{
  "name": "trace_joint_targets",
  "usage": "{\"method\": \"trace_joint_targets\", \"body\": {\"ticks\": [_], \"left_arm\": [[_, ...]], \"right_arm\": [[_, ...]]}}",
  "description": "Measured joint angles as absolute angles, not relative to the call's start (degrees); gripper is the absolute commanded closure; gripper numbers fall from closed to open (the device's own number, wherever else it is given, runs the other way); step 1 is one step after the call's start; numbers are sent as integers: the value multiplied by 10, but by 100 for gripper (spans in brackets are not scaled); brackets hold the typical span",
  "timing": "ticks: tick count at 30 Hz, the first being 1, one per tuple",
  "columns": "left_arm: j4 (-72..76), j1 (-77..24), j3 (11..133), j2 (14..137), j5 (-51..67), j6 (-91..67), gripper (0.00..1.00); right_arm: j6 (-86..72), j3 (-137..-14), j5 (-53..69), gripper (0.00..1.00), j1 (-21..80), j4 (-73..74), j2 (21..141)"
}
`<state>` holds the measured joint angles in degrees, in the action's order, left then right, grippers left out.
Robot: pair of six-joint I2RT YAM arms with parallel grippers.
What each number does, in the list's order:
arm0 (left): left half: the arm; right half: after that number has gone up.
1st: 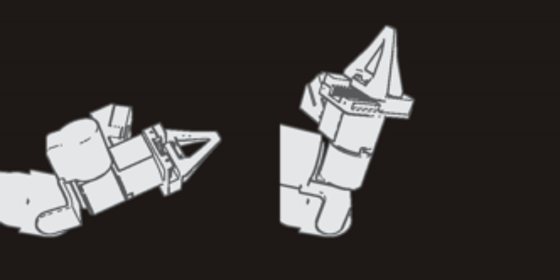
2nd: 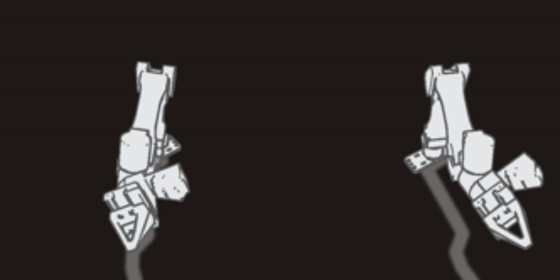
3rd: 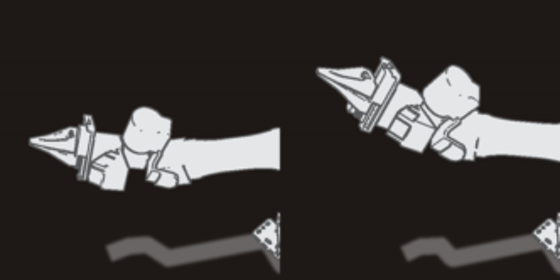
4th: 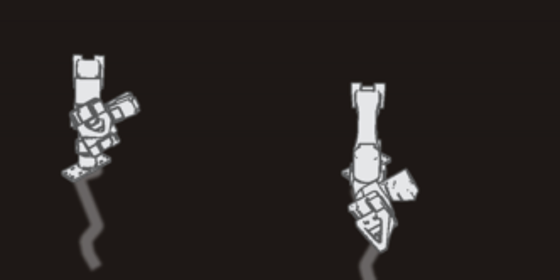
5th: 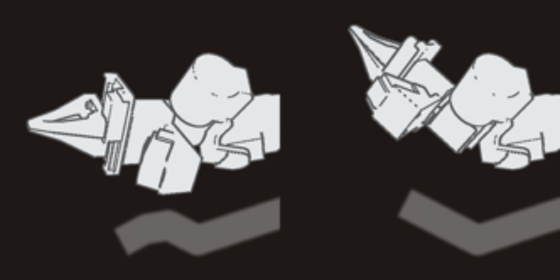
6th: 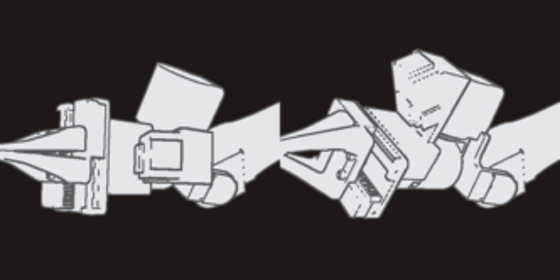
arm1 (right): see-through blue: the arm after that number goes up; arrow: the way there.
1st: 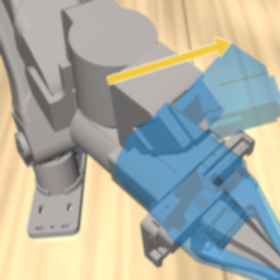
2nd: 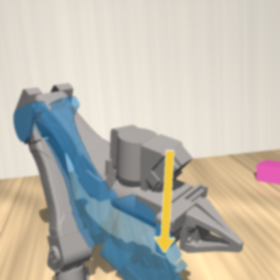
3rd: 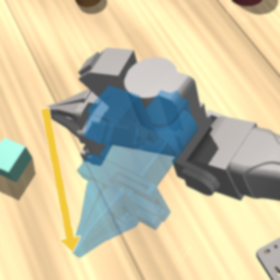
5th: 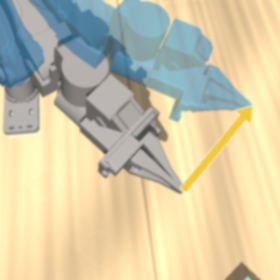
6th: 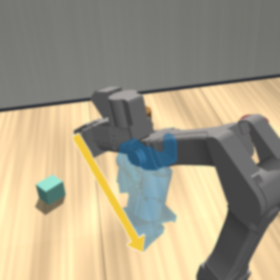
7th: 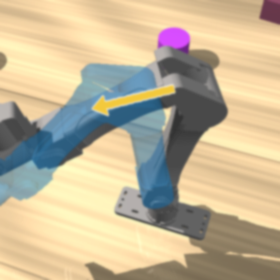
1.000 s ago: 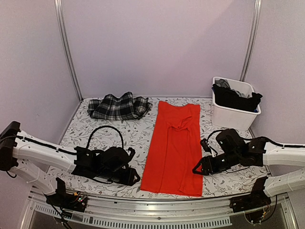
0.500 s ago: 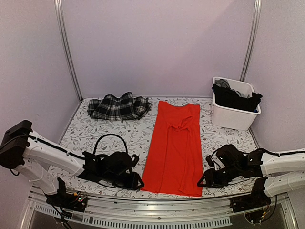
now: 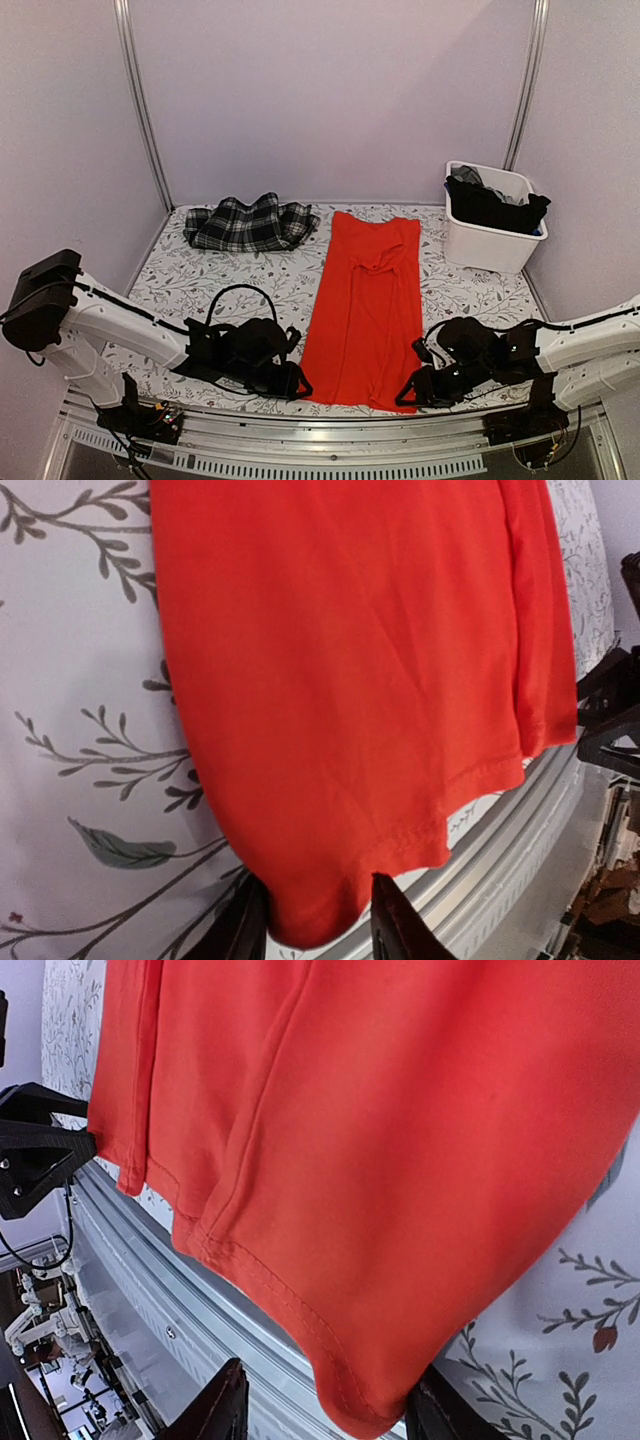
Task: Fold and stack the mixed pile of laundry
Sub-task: Pick up the rectangle-folded T-shirt from the center of the board.
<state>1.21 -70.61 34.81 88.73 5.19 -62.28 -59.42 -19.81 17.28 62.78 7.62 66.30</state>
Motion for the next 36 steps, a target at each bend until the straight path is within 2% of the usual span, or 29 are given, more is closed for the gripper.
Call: {"method": "trace_joint_targets", "body": {"ticks": [6, 8, 10, 13, 14, 27, 30, 36], "left_arm": [[15, -706, 349, 890, 56, -627, 69], [15, -706, 349, 891, 56, -629, 74], [14, -706, 349, 891, 56, -631, 83], [13, -707, 347, 894, 59, -627, 97], [14, -707, 347, 894, 61, -626, 100], [-11, -731, 364, 877, 86, -587, 100], [-23, -713, 383, 861, 93, -569, 100], [-41, -627, 468, 877, 113, -505, 100]], "right_arm": [[-624, -189, 170, 50, 648, 83, 647], [-628, -189, 171, 59, 650, 78, 658], [-633, -193, 169, 71, 656, 72, 673], [-635, -198, 164, 96, 662, 68, 689], [-634, -198, 163, 100, 663, 68, 690], [-622, -218, 106, 100, 716, 159, 646], [-617, -230, 88, 100, 694, 189, 607], [-552, -268, 76, 100, 565, 207, 570]]}}
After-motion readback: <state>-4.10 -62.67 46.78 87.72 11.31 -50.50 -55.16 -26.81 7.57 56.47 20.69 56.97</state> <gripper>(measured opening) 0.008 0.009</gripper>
